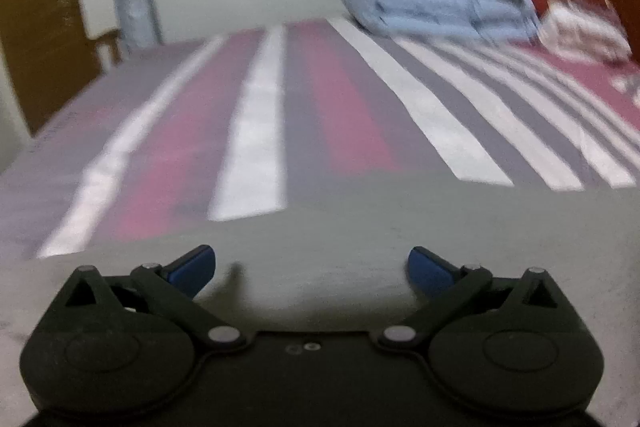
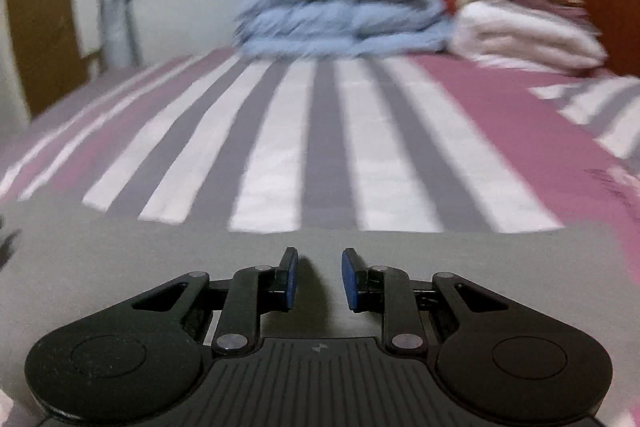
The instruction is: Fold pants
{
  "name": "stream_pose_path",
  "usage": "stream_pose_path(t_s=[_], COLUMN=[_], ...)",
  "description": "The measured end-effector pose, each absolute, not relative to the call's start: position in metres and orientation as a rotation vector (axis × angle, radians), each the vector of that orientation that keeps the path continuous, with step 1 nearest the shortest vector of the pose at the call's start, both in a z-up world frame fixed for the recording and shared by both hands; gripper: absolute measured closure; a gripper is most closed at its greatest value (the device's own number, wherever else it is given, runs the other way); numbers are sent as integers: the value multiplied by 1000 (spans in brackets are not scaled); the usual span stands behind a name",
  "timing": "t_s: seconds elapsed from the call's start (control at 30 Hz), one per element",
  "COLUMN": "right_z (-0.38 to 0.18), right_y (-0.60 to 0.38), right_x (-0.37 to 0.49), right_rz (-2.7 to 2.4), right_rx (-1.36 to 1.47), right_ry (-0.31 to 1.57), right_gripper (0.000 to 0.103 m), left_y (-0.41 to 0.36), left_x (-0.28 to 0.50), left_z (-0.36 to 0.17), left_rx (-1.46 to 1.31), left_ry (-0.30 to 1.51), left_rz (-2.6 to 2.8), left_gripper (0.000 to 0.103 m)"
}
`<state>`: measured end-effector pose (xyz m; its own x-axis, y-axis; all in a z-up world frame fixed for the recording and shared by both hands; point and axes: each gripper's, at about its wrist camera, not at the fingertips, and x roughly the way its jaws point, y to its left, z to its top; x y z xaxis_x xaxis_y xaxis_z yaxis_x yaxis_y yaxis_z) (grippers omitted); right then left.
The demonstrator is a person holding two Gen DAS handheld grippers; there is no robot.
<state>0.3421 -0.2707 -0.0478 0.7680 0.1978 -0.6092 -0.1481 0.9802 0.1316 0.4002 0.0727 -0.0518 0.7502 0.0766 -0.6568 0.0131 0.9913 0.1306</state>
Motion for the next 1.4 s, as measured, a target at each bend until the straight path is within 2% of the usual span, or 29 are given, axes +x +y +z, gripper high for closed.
stream_pose_path(t_s=[0.1,0.23,0.3,0.4,0.57,0.7,0.87,1.0,1.2,1.23,1.27,1.3,1.33,1.4], right_z=[-61,-52,-41,-34,-35,-55,-74,-72,-84,-85,-87,-88,-90,-93], right_y=[-261,-293,-313,-363,-465,-518,-531,-528,-520,-521,-519,-518,-517,-519], right_x=[363,375,358,321,239,201,185,183,208,210,213,216,219,216], right_rz=[191,112,112,51,-104,-167,-177,-144,-152,-150,-143,-142,-143,-140], right_rx=[6,120,157,272,553,800,955,1012,1042,1062,1062,1045,1026,1043], right_ry=[707,702,631,564,457,483,505,444,547,548,551,565,582,563], right_gripper=[74,74,73,63,63,63,62,62,63,64,71,79,95,98], left_y=[73,91,101,122,152,155,152,159,170,170,171,171,171,171], left_x=[421,414,393,355,283,252,241,235,231,231,231,231,231,231], left_z=[-72,-59,-51,-41,-44,-56,-59,-67,-74,-74,-75,-75,-75,-75], left_rx=[105,88,109,111,81,41,-6,-54,-118,-123,-126,-127,-129,-133], left_ry=[769,763,717,666,615,620,605,586,587,587,587,587,587,587], left_rz=[44,95,108,139,235,271,302,291,270,269,268,267,266,264], left_gripper=[6,6,6,6,6,6,6,6,6,6,6,6,6,6])
